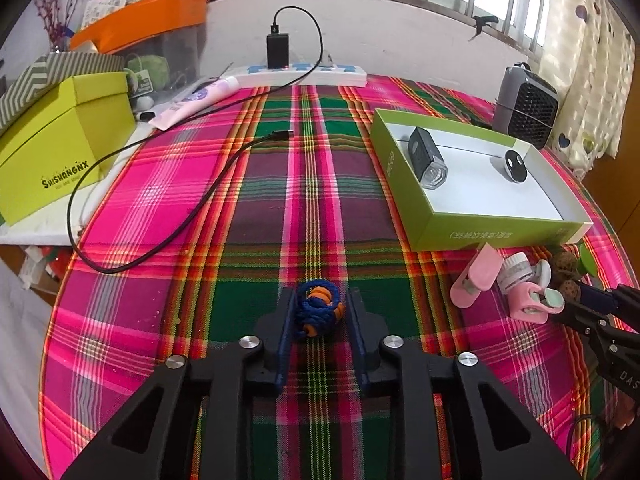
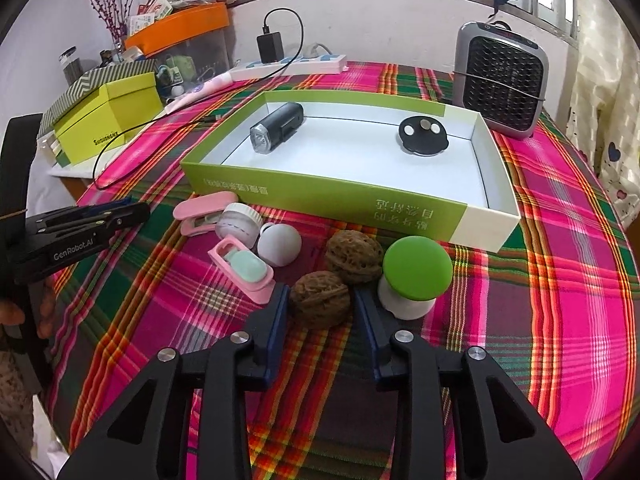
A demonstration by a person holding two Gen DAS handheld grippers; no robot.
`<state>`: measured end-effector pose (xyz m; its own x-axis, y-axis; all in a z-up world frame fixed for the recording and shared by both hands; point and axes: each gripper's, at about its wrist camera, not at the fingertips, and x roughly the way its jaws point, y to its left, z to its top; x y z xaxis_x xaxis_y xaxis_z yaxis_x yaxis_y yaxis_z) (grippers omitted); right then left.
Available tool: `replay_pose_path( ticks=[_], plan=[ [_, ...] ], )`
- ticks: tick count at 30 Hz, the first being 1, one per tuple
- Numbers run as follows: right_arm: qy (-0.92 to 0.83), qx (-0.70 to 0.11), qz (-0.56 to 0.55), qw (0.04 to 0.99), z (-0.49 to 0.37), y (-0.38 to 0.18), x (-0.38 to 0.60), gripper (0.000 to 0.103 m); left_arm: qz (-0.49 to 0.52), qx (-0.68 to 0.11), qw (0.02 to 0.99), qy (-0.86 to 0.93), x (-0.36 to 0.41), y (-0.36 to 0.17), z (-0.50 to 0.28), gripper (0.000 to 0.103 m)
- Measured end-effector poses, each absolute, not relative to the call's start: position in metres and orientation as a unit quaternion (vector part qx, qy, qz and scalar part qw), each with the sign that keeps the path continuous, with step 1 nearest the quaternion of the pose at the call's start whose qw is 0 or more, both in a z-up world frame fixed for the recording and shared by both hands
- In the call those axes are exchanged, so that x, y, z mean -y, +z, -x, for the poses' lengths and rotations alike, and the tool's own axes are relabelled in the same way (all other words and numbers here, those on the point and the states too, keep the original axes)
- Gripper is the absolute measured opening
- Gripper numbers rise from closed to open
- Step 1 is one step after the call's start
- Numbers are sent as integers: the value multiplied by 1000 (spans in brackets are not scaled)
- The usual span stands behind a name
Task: Organize objects
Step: 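Grasp the blue-and-orange toy figure with the left tool, then grasp a walnut with the right tool while the left tool holds the toy figure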
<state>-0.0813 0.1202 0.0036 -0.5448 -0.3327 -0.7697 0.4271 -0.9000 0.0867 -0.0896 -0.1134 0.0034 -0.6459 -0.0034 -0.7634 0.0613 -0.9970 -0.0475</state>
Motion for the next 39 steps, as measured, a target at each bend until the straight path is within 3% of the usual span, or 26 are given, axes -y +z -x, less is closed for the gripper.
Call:
replay_pose_path(
  ticks=[39],
  plan=[
    [-883, -49, -407, 229, 73, 17, -122, 32, -407, -45, -18, -912, 97, 22, 75, 18]
  ],
)
